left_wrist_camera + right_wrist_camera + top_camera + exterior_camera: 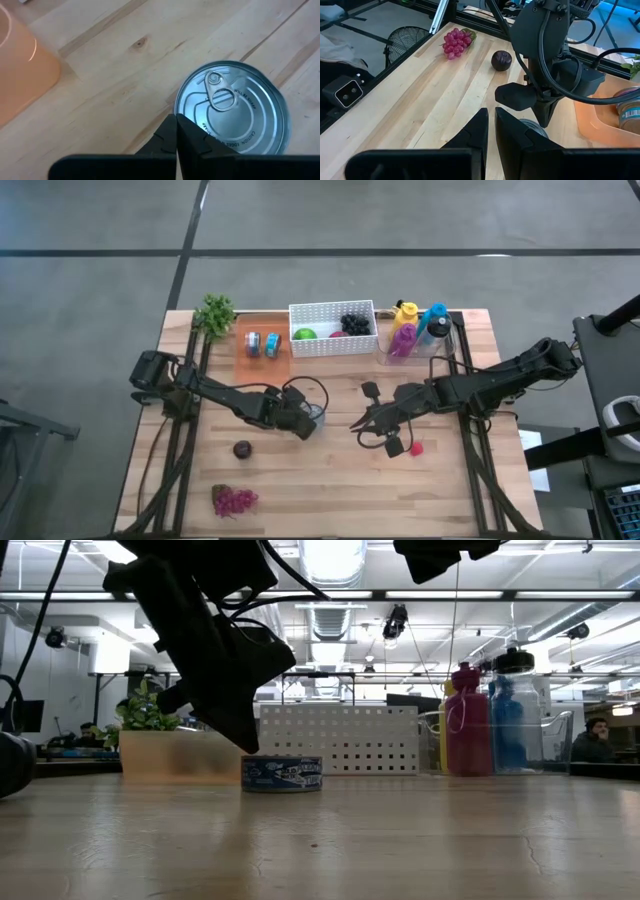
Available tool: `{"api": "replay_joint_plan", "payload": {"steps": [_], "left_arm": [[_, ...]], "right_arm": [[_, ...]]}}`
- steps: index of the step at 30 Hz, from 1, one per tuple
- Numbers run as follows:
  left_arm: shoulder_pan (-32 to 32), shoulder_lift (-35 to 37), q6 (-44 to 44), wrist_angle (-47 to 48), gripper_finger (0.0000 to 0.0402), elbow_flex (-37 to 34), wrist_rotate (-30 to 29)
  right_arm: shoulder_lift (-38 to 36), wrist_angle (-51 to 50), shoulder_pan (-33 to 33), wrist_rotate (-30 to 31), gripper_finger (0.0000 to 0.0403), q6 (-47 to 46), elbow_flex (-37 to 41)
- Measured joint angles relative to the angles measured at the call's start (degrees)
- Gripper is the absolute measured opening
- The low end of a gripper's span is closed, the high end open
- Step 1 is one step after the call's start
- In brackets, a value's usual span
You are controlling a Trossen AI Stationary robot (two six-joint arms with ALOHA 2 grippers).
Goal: Pick & Place Food Item
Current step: Put the blue tuna can into the orange bin
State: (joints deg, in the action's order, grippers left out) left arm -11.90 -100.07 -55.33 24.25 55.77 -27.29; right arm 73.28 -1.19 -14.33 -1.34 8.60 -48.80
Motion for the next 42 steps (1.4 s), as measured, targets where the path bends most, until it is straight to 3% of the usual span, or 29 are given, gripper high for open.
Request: {"api": "replay_joint_plan", "payload": {"steps": [42], "left_arm": [[0.4, -0.3, -0.6, -4.2, 0.0001, -4.9, 1.5]], "right_arm": [[0.0, 0.0, 0.0, 0.0, 0.0028, 0.4, 0.0]]}}
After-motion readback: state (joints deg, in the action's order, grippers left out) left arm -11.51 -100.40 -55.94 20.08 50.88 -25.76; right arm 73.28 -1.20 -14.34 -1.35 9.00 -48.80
